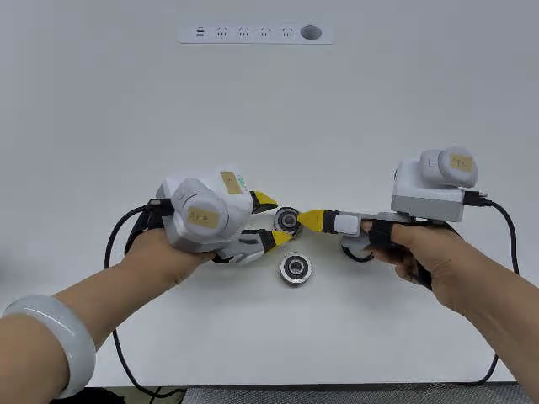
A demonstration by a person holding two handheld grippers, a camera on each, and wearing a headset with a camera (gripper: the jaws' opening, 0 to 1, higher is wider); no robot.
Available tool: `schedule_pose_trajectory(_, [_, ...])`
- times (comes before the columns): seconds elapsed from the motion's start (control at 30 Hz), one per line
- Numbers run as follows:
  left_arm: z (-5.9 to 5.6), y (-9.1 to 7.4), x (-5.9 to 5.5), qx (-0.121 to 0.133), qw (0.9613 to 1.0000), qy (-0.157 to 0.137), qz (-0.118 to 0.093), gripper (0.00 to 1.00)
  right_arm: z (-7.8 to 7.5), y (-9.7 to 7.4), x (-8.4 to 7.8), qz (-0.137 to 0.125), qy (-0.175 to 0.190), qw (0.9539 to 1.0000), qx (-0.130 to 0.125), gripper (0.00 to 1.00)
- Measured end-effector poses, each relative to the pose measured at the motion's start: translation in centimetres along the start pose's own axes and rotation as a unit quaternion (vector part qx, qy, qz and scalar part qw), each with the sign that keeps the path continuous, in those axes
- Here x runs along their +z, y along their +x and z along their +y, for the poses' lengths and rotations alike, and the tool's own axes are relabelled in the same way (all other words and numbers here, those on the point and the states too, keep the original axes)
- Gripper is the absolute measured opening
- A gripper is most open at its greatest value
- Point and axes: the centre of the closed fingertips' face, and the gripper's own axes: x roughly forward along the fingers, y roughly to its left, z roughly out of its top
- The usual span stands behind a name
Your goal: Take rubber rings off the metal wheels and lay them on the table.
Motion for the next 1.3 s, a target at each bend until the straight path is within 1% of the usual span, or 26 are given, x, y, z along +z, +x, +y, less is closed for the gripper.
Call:
schedule_pose_trajectory(0.13, [0.1,-0.2,-0.3,0.005,1.0,-0.003,0.002,0.36,0.4,-0.2,0.0,-0.002,-0.002,1.0,0.005,0.02])
schedule_pose_trajectory(0.3, [0.3,-0.5,-0.4,0.009,0.9999,-0.009,0.0,0.38,1.0,-0.6,0.3,-0.01,-0.001,0.9999,0.011,0.02])
schedule_pose_trajectory(0.5, [0.3,-0.8,-0.4,0.012,0.9998,-0.014,-0.005,0.41,1.1,-1.5,0.2,-0.017,-0.001,0.9998,0.01,0.02])
schedule_pose_trajectory(0.77, [0.4,-1.4,-0.7,0.015,0.9997,-0.019,-0.008,0.43,0.4,-3.2,-0.4,-0.031,0.013,0.9994,0.0,0.02])
schedule_pose_trajectory(1.0, [0.4,-1.7,-1.0,0.017,0.9995,-0.025,-0.009,0.47,-0.2,-4.4,-0.8,-0.041,0.025,0.9988,-0.01,0.02])
schedule_pose_trajectory(1.17, [0.4,-2.1,-1.2,0.018,0.9994,-0.03,-0.009,0.49,-1.1,-5.7,-0.8,-0.054,0.035,0.9977,-0.023,0.02])
schedule_pose_trajectory(1.3, [0.4,-2.4,-1.4,0.021,0.9992,-0.033,-0.011,0.51,-2.4,-6.8,-1.1,-0.057,0.045,0.9966,-0.038,0.02])
